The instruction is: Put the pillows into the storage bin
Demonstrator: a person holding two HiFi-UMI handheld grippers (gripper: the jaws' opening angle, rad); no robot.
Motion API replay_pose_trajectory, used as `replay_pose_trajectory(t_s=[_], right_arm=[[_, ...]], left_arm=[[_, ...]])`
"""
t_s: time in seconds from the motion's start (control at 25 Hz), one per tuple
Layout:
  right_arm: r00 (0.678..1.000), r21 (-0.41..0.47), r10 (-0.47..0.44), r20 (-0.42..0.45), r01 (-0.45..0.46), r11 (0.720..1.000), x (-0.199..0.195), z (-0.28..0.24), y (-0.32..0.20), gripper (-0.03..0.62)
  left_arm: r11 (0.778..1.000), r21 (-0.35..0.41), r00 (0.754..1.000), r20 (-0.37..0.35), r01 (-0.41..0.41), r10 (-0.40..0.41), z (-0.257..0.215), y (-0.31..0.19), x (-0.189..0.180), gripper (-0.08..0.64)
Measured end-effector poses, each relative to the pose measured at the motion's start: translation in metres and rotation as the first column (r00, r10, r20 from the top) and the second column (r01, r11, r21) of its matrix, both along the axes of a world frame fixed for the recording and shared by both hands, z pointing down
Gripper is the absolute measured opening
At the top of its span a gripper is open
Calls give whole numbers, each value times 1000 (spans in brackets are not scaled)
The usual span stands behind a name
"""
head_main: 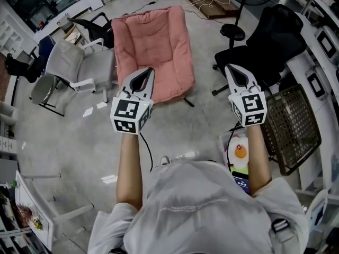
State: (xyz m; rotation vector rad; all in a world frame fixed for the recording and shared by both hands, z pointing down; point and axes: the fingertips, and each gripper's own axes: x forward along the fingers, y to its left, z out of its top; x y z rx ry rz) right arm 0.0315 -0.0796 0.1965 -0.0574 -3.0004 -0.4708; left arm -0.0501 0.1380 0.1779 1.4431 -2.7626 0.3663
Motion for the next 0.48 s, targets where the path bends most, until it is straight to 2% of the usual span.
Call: replay_pose_trajectory(t_s=[0.48], right_arm=[[999, 10, -17, -33, 17, 1000, -4, 13, 6, 25]], left_arm=[[1000, 9, 999, -34, -13, 13, 14, -5, -1, 17]])
